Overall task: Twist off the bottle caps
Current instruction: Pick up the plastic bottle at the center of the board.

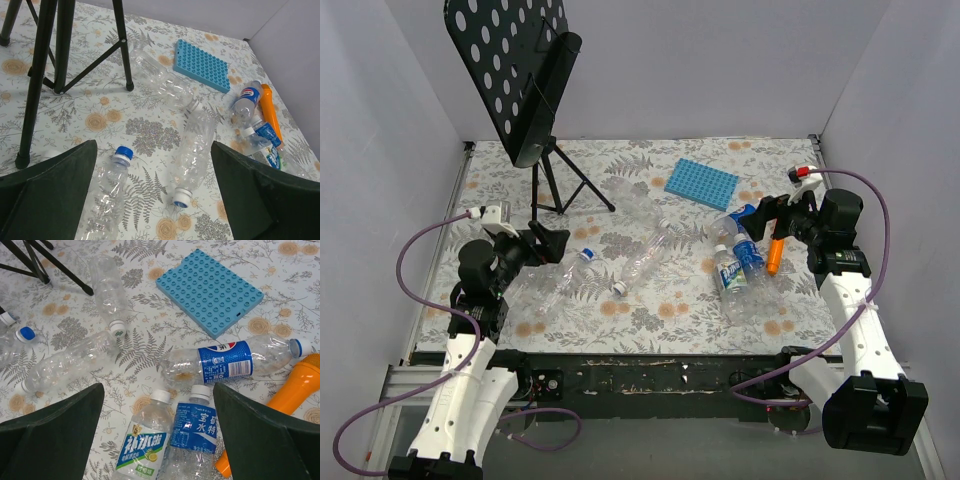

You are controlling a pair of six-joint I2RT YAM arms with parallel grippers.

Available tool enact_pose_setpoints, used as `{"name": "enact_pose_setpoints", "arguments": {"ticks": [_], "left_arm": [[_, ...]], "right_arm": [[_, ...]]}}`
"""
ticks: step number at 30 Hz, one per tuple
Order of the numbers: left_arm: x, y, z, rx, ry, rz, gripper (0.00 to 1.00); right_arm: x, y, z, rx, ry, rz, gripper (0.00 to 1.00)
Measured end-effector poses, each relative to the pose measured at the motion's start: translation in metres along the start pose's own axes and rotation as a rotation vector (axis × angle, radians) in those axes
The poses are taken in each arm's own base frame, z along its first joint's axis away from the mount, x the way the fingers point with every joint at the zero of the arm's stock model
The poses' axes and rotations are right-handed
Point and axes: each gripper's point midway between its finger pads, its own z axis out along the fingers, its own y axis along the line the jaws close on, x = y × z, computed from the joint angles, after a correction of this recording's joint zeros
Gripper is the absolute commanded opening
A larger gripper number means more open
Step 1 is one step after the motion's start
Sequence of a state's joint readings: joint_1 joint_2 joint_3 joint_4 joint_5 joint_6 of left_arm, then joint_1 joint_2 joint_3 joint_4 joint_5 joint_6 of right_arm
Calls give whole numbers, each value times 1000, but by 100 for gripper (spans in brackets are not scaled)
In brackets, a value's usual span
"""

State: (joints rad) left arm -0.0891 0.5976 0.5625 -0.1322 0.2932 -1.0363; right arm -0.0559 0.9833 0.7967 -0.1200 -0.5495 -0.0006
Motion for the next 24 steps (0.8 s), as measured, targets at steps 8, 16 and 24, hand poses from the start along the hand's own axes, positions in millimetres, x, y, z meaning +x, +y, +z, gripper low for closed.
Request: {"name": "enact_pose_setpoints", "arguments": {"ticks": [8,16,24], "left_arm": [[8,-13,-2,62,63,-35,98],[25,-34,-6,174,161,-96,98],[73,-86,-19,299,348,-105,98]], "right_arm": [[-2,9,-1,-56,-5,-29,98],[10,28,-1,-222,34,-166,98],[25,55,-7,-439,40,-277,98]]}}
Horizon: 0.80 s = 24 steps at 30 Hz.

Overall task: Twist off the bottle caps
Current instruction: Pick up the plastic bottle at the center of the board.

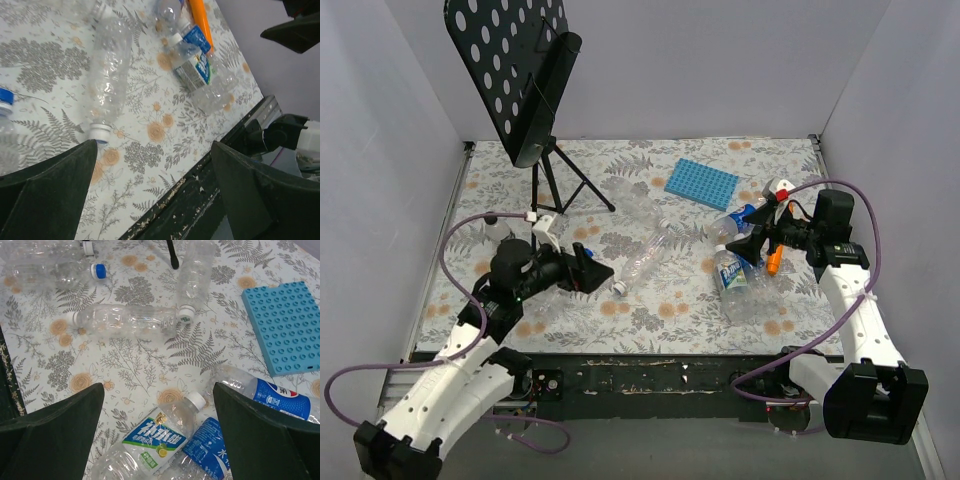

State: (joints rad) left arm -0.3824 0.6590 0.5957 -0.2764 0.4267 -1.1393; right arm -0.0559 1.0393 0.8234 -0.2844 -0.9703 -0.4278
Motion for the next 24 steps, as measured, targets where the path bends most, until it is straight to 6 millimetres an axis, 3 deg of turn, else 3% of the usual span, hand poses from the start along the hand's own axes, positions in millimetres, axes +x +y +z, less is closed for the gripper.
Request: {"name": "enact_pose_setpoints", "arguments": {"ticks": [10,24], "left_arm": [[70,-42,39,-95,271,132,98],[93,-25,90,-271,419,244,98]], "right_arm": [[1,9,1,-63,-19,-84,98],[42,34,6,-174,-19,-69,98]]}}
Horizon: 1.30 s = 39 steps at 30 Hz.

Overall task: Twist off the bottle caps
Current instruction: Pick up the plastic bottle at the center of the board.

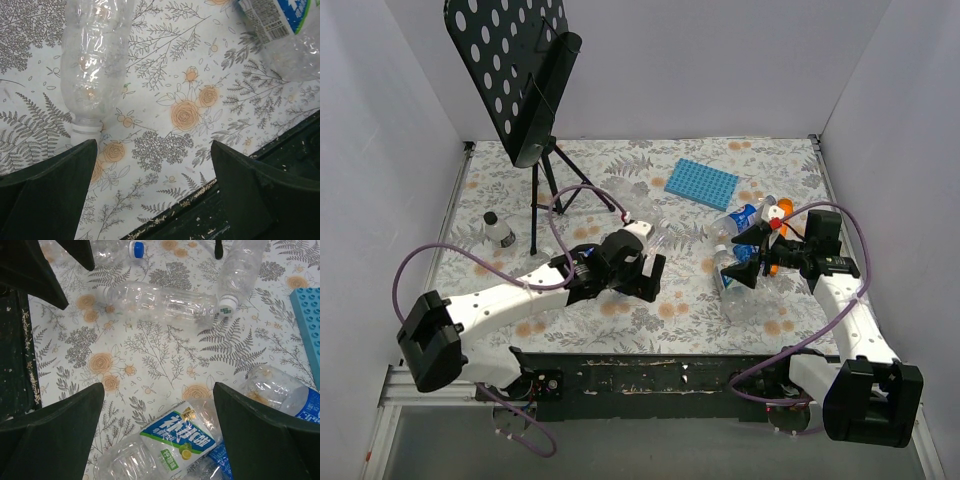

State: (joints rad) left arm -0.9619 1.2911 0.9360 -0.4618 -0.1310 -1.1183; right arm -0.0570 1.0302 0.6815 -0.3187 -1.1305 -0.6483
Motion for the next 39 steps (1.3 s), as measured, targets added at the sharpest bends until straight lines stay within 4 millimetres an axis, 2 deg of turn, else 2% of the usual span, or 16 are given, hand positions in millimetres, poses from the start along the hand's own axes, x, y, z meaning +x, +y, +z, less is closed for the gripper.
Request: {"name": "enact_pose_setpoints", "arguments": {"ticks": [4,13,19,24,28,35,39], "left_arm": [[0,6,16,-66,46,40,98],[-13,23,57,-196,98,169,98],[-19,50,86,-253,146,202,93],[-20,68,101,-278,179,207,89],[-12,71,107,-272,211,217,86],[-7,68,110,-239,230,229,72],[2,69,118,-226,262,233,59]], "right_arm": [[6,3,-1,-3,-5,4,98],[4,4,-1,-11,-16,2,98],[4,4,-1,-13,-17,-1,98],[4,4,-1,-14,-18,-9,98],[3,4,-1,-16,-20,-17,98],[3,5,-1,-21,-23,-21,98],[3,6,-1,-24,-24,-22,98]]}}
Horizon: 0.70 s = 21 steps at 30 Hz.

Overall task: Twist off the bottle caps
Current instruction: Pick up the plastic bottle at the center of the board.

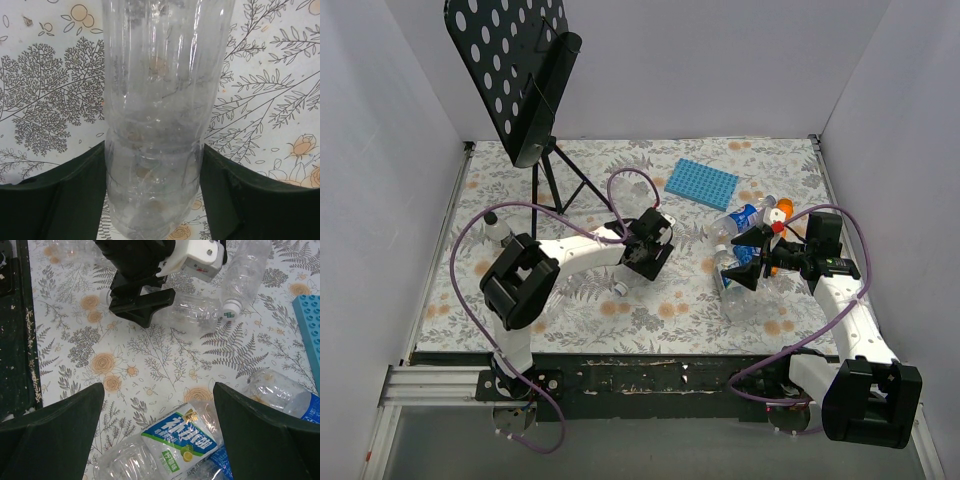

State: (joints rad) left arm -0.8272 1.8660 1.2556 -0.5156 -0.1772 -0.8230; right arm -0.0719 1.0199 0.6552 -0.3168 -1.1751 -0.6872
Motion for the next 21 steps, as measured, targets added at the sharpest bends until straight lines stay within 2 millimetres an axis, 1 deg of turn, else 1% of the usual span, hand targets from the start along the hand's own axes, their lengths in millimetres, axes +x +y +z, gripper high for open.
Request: {"name": "enact_pose_setpoints", "arguments": {"ticks": [3,4,5,7,10,12,15,17,21], "left_arm": [[-1,-2,1,13,-2,10,34],[-2,-3,1,19,-6,10,28],[-4,-4,1,26,-12,15,24],[-5,-7,0,42,-16,21,20],[-4,-12,-4,81,-9,38,20],[-2,-17,-11,124,-4,51,20],[-2,-30,-32,226,-2,85,19],[-2,-39,-47,295,5,106,18],[-5,-62,-73,453,37,127,17]], "right_arm": [[0,1,0,-2,0,1,98],[0,1,0,-2,-1,0,98],[0,1,0,-3,-1,-2,98],[-1,1,0,-3,-2,-4,98],[0,4,0,-11,-3,-11,98],[1,7,-1,-28,-4,-30,97],[3,18,0,-92,-1,-103,97],[1,24,3,-152,14,-178,95],[-18,40,20,-324,66,-377,95]]}}
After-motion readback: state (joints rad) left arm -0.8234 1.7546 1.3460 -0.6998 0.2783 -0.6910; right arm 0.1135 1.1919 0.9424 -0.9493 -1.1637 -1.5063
